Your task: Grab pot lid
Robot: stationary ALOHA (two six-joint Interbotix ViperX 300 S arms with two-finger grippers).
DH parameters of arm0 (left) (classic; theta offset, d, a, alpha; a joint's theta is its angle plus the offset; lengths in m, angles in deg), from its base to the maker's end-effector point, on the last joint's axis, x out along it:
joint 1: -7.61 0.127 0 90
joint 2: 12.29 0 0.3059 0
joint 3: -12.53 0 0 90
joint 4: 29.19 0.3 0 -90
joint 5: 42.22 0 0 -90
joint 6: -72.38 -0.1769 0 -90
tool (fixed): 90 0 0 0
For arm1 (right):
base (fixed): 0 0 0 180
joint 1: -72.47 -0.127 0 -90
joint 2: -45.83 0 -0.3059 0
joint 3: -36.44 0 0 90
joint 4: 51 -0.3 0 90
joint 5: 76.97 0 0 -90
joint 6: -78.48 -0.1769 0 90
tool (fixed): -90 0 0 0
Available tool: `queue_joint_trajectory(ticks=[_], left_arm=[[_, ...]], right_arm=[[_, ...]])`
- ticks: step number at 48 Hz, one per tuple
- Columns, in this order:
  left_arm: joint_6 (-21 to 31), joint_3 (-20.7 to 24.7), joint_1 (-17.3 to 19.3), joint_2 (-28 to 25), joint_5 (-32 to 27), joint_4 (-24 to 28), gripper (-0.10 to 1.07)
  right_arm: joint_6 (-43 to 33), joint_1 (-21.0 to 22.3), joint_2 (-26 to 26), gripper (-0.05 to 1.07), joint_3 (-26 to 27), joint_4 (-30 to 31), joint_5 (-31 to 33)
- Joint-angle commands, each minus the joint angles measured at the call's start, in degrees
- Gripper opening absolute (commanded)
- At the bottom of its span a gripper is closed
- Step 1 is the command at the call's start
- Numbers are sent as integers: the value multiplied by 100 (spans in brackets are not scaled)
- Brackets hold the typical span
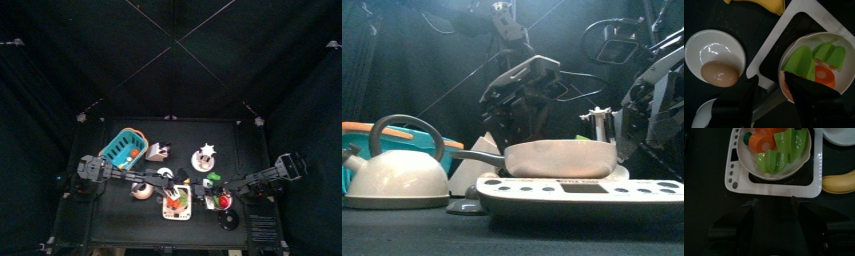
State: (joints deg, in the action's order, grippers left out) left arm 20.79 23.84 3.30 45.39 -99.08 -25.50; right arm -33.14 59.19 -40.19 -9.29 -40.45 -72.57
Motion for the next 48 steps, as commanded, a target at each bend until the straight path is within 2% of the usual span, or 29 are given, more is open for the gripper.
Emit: queue_joint_trajectory(ticks=[1, 9, 15, 28, 35, 41, 48], left_arm=[[18, 202, 26, 308, 26, 105, 84], [26, 176, 26, 457, 44, 343, 84], [35, 158, 26, 580, 167, 624, 84], [62, -176, -9, 976, 905, 1362, 84], [193, -668, 0, 1301, 1661, 1477, 84], [316, -1354, 44, 1687, 2522, 1503, 84], [466, -2109, 141, 2013, 3498, 1512, 84]], right_arm=[[-9, -18, 79, 89, 53, -9, -26], [-18, -70, 141, 89, 70, -9, 0], [-26, -114, 378, 89, 105, -53, 158], [-35, -114, 1459, 89, 413, -1178, 1274], [-44, -123, 2030, 89, 527, -1468, 1723], [-105, -114, 2320, 89, 562, -1644, 1942], [-835, -114, 2470, 89, 571, -1644, 2707]])
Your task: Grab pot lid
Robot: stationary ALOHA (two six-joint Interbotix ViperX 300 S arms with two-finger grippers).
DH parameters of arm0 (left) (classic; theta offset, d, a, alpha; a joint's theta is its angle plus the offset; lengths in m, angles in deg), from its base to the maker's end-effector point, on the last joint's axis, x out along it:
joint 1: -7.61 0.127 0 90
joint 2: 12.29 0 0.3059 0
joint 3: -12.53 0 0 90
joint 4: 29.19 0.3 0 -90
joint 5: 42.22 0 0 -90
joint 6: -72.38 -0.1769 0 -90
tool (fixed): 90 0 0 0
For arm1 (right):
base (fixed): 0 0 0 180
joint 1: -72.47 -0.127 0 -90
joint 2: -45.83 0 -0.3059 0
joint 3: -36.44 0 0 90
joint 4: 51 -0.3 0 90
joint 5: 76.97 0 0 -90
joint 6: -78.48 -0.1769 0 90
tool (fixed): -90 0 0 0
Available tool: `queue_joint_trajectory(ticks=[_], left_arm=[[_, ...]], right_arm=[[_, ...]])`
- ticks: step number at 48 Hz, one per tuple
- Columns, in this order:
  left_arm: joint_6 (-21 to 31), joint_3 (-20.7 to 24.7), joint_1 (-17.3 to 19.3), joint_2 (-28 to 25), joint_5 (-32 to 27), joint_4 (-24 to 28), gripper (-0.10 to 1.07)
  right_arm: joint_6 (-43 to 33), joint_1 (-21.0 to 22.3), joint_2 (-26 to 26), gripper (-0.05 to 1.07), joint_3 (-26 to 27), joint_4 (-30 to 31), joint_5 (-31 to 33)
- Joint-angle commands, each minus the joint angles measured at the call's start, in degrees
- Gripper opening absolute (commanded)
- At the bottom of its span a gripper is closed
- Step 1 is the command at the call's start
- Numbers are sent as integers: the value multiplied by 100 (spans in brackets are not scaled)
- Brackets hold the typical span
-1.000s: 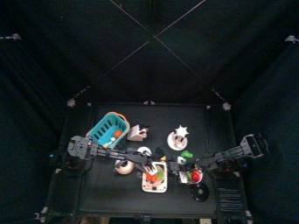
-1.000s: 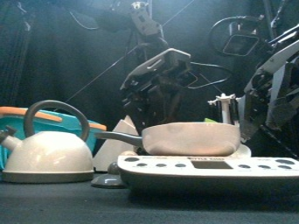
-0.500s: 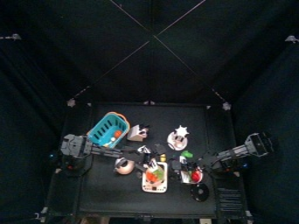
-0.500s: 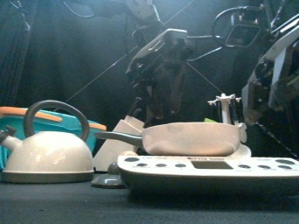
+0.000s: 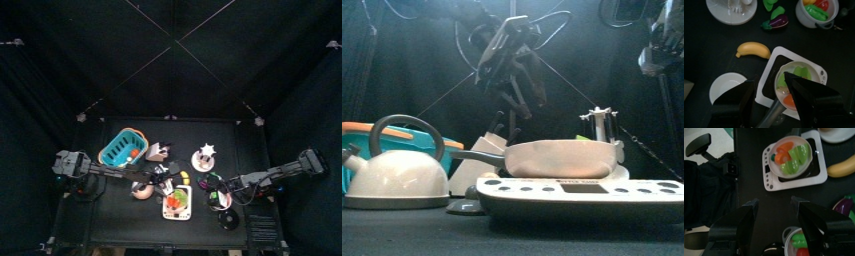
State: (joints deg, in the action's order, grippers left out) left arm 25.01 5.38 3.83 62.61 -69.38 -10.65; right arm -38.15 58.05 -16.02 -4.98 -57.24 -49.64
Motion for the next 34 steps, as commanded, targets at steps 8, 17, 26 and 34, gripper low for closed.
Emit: queue_joint_trajectory(ticks=[8, 17, 26, 34], left_arm=[[35, -914, 149, 624, 1503, 44, 83], [0, -1336, 79, 888, 1775, 229, 83], [-62, -1898, -53, 1310, 2865, 888, 83], [-79, -2338, 9, 1503, 3841, 703, 83]], right_arm=[[-1775, -220, 62, 89, 360, 914, 1494], [-3744, -1547, 44, 89, 589, 2039, 2426], [-6152, -3261, -272, 89, 492, 3270, 2962], [-8183, -4781, -835, 89, 360, 4386, 3489]])
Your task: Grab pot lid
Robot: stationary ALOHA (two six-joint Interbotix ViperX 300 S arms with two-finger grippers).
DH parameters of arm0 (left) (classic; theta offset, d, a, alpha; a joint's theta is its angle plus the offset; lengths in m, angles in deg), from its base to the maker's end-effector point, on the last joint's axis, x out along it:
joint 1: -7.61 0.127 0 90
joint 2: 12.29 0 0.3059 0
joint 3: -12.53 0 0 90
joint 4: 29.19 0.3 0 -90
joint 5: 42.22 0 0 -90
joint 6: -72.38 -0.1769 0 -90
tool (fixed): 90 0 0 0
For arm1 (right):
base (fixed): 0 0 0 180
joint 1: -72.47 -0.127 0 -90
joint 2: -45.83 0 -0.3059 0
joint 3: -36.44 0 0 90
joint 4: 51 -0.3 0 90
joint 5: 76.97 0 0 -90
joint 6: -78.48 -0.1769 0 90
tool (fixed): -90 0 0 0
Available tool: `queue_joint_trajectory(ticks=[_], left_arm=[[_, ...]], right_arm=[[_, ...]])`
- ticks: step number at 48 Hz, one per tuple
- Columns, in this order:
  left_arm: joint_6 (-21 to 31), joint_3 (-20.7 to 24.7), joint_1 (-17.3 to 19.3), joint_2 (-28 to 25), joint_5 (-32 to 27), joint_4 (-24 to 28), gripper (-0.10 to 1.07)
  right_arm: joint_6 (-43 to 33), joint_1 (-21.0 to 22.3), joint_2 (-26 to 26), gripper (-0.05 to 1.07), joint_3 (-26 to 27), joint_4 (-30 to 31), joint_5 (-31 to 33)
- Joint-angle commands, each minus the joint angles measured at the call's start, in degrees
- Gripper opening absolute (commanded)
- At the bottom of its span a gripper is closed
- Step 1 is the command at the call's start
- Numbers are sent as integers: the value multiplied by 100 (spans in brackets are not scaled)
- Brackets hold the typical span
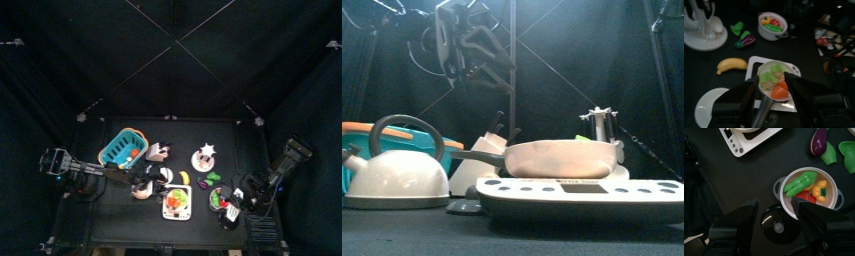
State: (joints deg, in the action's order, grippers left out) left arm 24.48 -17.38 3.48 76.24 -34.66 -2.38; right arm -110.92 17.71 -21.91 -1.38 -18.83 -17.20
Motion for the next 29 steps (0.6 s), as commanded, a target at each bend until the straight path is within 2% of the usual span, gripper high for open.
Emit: queue_joint_trajectory(ticks=[1, 6, 12, 23, 29], left_arm=[[-44, -88, 62, 149, 396, -167, 83], [-62, -176, 114, 202, 396, -308, 83], [-70, -193, 158, 237, 396, -255, 83], [-62, -281, 176, 281, 396, -176, 83], [-53, -343, 176, 281, 396, -185, 83]], right_arm=[[-1134, -888, -316, 89, -9, 642, 299], [-2215, -1397, -782, 89, -62, 976, 439], [-2927, -1688, -1380, 89, -35, 958, 466], [-3103, -1854, -2320, 89, 176, 343, 606], [-3129, -2109, -2672, 89, 475, -62, 738]])
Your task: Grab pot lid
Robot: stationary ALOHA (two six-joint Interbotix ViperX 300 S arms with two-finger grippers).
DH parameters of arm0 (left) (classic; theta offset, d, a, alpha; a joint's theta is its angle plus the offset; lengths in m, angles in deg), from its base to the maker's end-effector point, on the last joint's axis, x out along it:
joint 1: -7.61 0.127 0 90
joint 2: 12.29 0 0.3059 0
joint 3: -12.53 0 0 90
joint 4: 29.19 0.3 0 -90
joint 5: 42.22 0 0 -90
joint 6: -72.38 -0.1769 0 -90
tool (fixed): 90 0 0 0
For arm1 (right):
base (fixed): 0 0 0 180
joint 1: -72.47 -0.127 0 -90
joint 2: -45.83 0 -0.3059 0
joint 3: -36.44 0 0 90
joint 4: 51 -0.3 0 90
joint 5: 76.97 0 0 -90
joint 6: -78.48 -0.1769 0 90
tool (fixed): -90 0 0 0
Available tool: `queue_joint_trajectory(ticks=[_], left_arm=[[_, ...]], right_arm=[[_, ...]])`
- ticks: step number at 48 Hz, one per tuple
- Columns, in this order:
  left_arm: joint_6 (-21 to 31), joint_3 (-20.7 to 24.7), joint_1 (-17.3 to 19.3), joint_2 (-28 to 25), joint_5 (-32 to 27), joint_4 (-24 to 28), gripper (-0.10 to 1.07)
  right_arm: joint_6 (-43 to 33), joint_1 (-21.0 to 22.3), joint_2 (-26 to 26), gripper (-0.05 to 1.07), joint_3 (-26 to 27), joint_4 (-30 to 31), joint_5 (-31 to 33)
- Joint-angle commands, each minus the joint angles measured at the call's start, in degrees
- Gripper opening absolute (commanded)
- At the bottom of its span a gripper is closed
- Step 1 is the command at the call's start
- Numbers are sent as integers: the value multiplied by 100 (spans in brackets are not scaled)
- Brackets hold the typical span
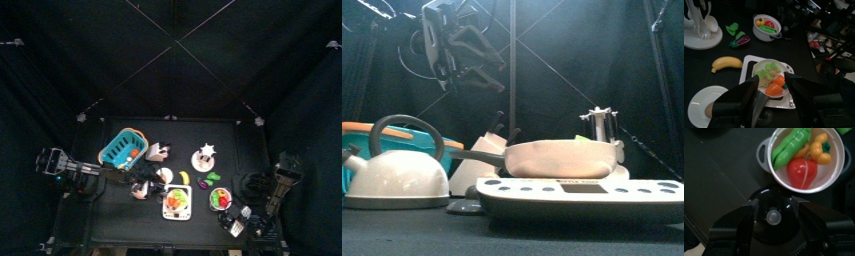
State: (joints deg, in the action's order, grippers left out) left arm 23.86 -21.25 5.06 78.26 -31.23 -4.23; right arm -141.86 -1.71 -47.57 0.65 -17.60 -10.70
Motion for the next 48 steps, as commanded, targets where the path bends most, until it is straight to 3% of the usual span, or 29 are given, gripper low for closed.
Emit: queue_joint_trajectory(ticks=[1, 10, 29, 48], left_arm=[[9, 26, 18, 79, 53, 0, 83], [9, 9, 18, 88, 53, -9, 83], [18, -26, 26, 97, 53, -9, 83], [18, -26, 0, 105, 53, -9, 83]], right_arm=[[-44, -202, -132, 89, 308, -211, 114], [-62, -220, -229, 89, 316, -237, 185], [-44, 44, -202, 88, 26, -202, -360], [-62, 193, -290, 73, -237, -281, -1222]])
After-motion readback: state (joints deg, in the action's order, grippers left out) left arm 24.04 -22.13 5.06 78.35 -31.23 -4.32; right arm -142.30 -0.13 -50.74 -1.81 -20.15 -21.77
